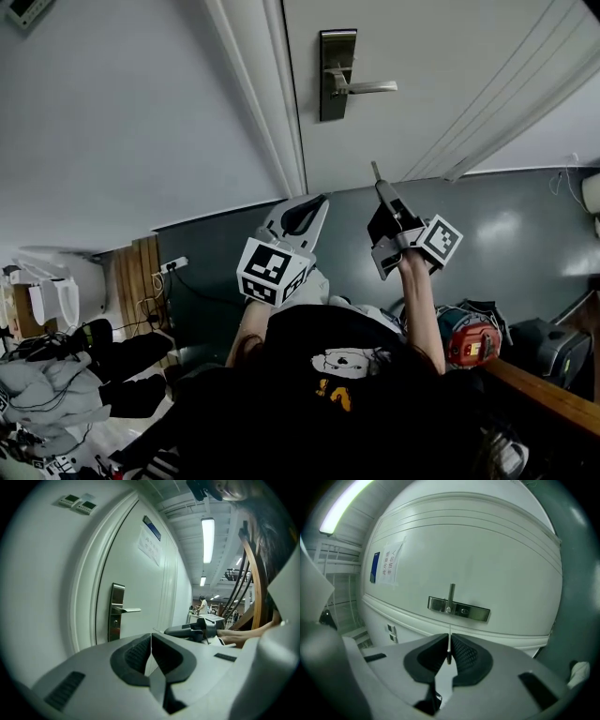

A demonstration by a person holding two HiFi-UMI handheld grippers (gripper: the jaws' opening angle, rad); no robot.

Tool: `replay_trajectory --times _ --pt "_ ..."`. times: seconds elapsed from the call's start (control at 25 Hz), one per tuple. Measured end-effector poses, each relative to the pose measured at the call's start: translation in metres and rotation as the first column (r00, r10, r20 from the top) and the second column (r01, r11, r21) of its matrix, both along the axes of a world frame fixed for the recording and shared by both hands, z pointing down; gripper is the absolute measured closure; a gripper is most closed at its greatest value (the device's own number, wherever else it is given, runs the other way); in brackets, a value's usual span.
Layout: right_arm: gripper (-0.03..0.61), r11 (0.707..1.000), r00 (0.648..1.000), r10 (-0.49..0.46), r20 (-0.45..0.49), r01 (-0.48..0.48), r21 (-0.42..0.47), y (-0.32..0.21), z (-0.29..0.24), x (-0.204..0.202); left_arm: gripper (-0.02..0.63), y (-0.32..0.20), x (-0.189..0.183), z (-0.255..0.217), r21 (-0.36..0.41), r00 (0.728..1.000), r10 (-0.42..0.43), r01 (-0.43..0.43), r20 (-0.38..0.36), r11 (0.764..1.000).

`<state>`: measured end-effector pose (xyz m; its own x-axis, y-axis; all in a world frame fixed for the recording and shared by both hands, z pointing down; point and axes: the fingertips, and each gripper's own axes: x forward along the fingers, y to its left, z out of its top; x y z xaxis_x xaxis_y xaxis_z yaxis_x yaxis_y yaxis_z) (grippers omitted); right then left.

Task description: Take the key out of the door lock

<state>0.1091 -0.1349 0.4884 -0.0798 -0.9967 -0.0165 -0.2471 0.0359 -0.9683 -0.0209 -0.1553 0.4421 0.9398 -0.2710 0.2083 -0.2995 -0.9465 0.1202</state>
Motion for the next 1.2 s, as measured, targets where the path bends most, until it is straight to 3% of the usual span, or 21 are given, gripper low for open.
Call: replay_trajectory --times 0.56,1.2 --pt "0.557 0.998 0.996 -0.055 -0.065 0.058 0.032 0.111 -0.013 -0.017 0.604 0.108 -0.010 -0.001 0.028 0.999 -0.045 0.044 0.016 0.999" --pt "0.557 0.994 0.993 -0.094 -0.076 0.098 0.042 0.115 -0.016 -0.024 0.604 0.115 -0.008 0.003 0.022 0.998 -0.054 0.053 0.020 0.998"
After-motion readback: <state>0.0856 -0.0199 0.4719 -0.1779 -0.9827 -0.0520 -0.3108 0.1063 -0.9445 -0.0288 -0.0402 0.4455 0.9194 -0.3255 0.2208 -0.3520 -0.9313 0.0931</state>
